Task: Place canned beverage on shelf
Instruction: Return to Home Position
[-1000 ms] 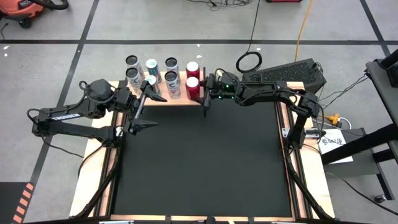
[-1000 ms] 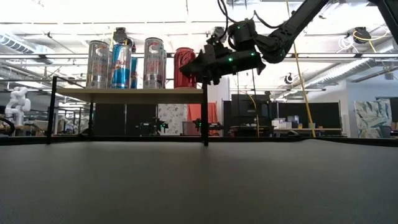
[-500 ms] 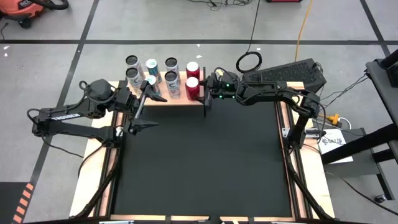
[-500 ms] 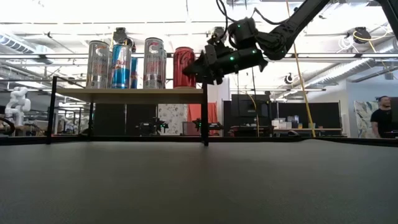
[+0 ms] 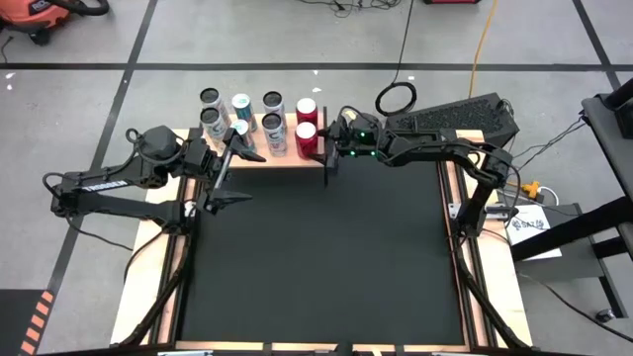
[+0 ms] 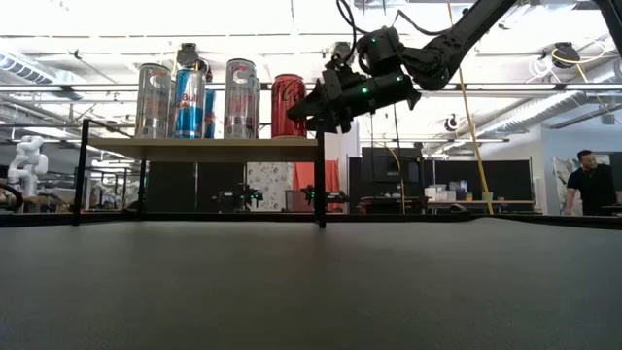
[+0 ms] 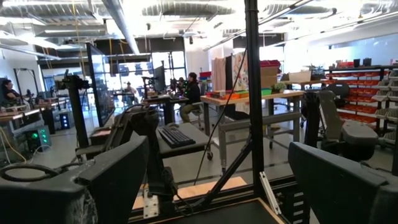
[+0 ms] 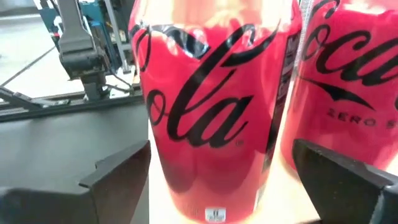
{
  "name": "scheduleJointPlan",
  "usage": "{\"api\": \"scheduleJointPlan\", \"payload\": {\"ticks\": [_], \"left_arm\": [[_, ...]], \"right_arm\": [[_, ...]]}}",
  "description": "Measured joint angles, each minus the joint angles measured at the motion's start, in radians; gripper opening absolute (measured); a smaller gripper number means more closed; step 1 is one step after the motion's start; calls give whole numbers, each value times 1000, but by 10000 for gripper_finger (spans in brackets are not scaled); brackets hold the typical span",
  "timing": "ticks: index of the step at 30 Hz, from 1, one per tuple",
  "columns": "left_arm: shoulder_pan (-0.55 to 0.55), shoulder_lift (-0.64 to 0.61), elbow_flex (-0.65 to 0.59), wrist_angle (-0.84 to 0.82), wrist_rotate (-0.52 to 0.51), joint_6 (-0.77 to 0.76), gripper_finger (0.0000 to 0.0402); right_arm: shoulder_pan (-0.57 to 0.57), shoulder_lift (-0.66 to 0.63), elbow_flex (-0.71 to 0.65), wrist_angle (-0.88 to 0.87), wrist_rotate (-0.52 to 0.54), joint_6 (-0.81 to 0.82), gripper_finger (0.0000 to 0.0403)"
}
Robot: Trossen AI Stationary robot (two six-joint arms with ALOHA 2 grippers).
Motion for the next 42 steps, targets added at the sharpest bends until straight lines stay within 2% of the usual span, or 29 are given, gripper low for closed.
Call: {"api": "scheduleJointPlan", "payload": {"ticks": [13, 20, 28, 35, 42], "left_arm": [[0, 28, 0, -4, 0, -2, 389], [0, 9, 0, -43, 0, -1, 389], [-8, -121, 0, -305, -1, 51, 389], [-69, -236, -1, -453, -1, 106, 389], [-131, -392, -147, -461, 0, 129, 389]], "right_arm": [[6, -145, 0, -307, -2, 27, 373], [37, -280, -1, -523, -3, 34, 373], [115, -462, -1, -704, -5, -41, 373], [187, -614, -1, -751, -170, -75, 373], [250, -792, -1, -910, -184, -75, 373]]}}
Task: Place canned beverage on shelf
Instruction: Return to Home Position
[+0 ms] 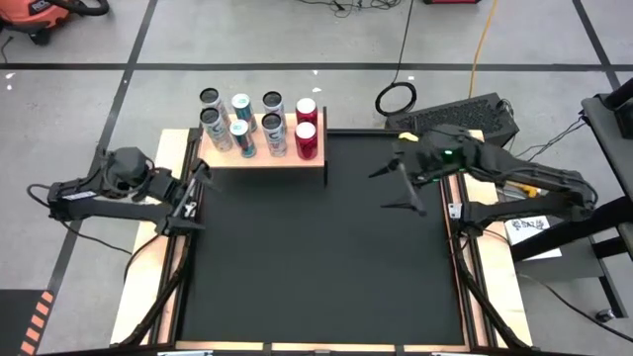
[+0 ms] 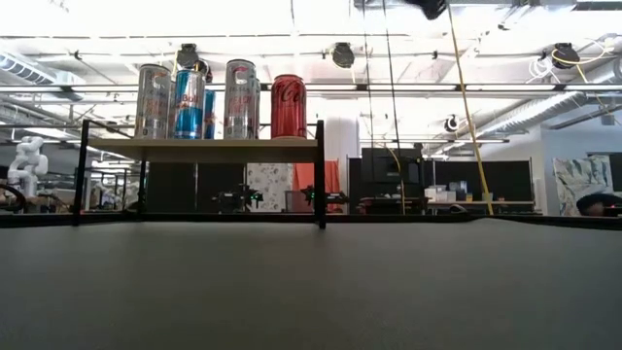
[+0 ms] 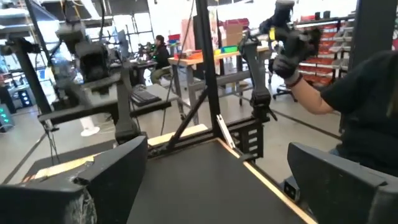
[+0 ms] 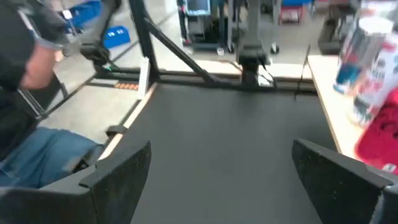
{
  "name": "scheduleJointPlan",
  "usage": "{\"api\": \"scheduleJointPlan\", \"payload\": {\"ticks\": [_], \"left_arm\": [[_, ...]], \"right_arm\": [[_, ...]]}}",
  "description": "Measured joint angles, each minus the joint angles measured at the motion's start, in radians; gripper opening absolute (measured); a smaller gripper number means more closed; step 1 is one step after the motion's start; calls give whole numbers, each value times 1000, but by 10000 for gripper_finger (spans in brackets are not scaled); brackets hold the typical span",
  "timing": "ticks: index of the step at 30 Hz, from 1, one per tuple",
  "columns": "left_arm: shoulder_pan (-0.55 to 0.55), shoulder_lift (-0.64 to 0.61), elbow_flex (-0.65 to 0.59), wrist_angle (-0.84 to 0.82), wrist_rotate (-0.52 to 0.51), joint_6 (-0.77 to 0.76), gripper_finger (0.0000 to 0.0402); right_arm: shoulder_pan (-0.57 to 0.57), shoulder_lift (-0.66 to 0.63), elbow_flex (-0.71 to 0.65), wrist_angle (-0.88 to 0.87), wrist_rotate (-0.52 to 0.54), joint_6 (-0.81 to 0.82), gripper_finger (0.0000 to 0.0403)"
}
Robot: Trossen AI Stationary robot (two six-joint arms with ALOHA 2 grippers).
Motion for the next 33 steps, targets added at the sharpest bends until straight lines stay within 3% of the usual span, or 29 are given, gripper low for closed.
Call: {"api": "scheduleJointPlan", "payload": {"ticks": [7, 14, 20, 25, 33], "left_arm": [[-23, -161, -210, 76, 1, 2, 389], [-34, -244, -328, 83, 22, -28, 389], [-34, -293, -430, 144, 114, -52, 389], [-34, -331, -518, 189, 136, -52, 389], [-34, -358, -633, 272, 209, -52, 389]], "right_arm": [[70, -152, 0, -16, 0, 25, 373], [127, -223, 0, -78, 2, -29, 373], [155, -300, -22, -67, 3, -27, 373], [166, -419, -140, -20, 4, -7, 373], [167, -677, -447, 157, 2, -19, 373]]}}
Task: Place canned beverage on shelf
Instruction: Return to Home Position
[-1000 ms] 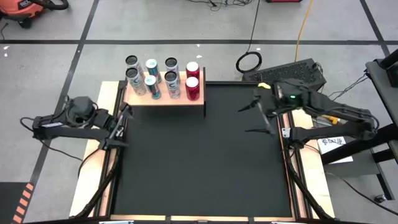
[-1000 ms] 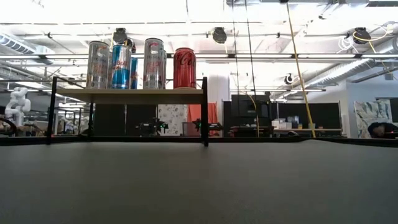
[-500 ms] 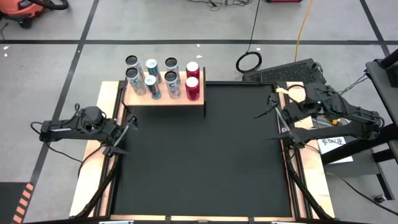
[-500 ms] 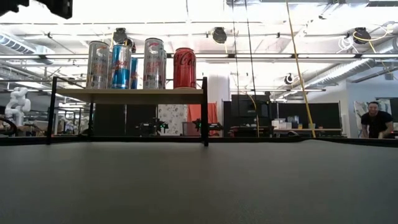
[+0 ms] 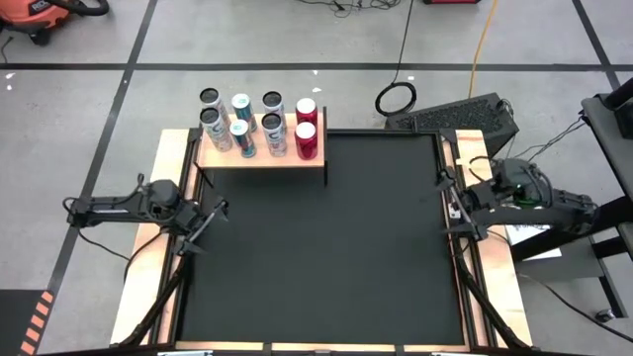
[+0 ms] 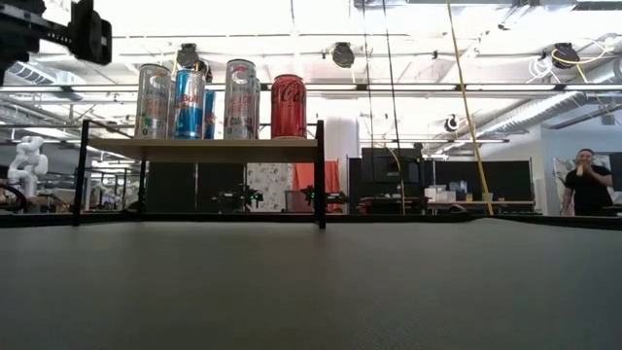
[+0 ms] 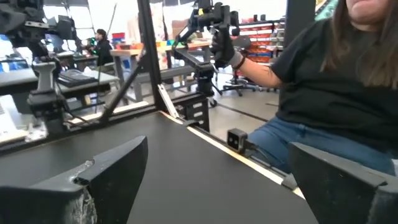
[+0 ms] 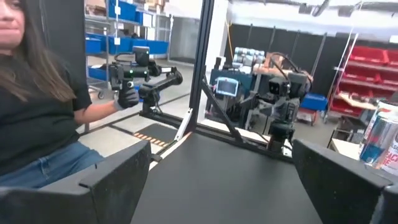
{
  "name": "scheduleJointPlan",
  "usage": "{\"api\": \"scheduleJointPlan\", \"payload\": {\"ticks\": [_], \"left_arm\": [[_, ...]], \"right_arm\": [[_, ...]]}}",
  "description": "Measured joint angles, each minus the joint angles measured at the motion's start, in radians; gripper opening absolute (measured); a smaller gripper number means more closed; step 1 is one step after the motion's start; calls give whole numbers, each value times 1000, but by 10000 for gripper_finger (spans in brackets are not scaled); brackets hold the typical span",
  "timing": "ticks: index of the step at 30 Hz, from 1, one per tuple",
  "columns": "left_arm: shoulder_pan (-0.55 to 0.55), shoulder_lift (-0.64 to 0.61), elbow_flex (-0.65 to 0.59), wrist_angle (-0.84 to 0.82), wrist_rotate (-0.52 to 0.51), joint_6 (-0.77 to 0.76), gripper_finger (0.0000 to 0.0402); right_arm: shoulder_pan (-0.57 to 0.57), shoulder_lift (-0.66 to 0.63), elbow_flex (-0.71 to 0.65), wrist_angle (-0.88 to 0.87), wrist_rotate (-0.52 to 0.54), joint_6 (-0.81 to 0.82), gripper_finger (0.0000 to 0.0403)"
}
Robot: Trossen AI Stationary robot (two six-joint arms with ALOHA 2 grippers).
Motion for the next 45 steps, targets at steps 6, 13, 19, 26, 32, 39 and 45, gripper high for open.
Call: {"api": "scheduleJointPlan", "payload": {"ticks": [6, 13, 19, 26, 32, 39, 45], "left_arm": [[0, 0, -87, 72, 5, -14, 389], [0, 0, -150, 143, 46, -52, 389], [0, 0, -150, 147, 44, -49, 389], [0, 1, -150, 102, -29, -44, 389], [0, 1, -150, 85, -42, -32, 389], [0, 2, -148, 69, -45, -23, 389], [0, 2, -148, 66, -57, -23, 389]], "right_arm": [[0, -156, -190, 26, 0, 36, 373], [0, -280, -326, 29, 0, 66, 373], [0, -287, -381, 41, 4, 53, 373], [0, -292, -424, 37, 3, 5, 373], [0, -292, -476, 37, 3, -11, 373], [0, -292, -561, 91, 3, -67, 373], [0, -289, -566, 99, 2, -136, 373]]}}
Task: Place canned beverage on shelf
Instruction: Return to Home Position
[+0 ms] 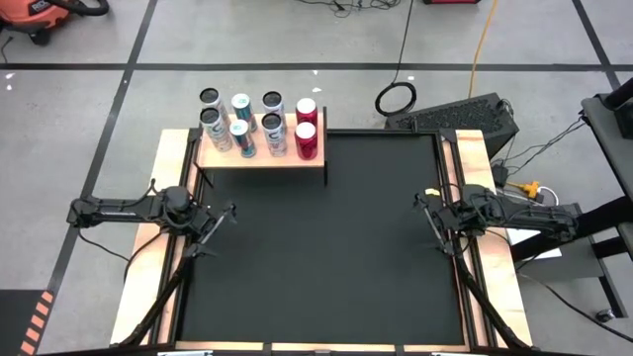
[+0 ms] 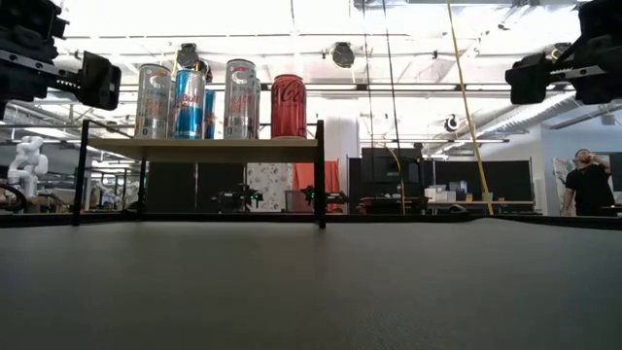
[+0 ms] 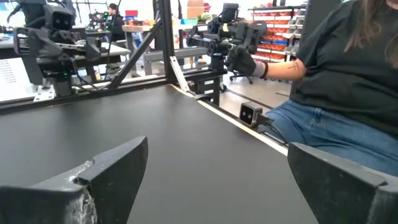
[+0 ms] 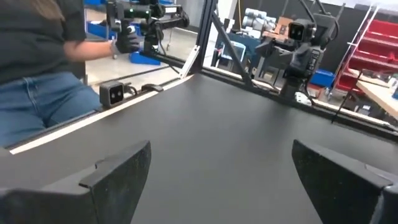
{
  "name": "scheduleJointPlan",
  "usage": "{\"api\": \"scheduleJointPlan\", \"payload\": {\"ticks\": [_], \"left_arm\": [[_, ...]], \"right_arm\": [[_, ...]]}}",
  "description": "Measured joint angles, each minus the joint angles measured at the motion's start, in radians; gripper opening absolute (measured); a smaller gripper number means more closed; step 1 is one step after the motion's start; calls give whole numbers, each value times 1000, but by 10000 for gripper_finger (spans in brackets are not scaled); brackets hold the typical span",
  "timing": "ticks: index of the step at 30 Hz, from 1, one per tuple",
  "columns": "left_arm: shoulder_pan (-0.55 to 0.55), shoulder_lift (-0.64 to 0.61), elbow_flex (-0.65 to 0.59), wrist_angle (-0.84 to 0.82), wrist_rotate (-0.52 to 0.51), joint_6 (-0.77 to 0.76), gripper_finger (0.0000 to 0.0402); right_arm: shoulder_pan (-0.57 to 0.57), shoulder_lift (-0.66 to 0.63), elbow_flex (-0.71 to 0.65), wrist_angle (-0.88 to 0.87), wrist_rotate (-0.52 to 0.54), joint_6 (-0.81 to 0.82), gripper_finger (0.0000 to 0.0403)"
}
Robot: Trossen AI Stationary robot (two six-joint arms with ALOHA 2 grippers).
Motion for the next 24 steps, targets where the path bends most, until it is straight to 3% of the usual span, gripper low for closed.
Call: {"api": "scheduleJointPlan", "payload": {"ticks": [10, 18, 24], "left_arm": [[0, 7, 0, -2, -30, -1, 389], [0, 7, 0, -1, -30, -3, 389], [0, 7, 0, 3, -47, 19, 389]], "right_arm": [[0, 0, -2, -7, 10, -88, 373], [-1, 1, -3, -14, 177, 32, 373], [-1, 1, -3, -13, 207, -43, 373]]}}
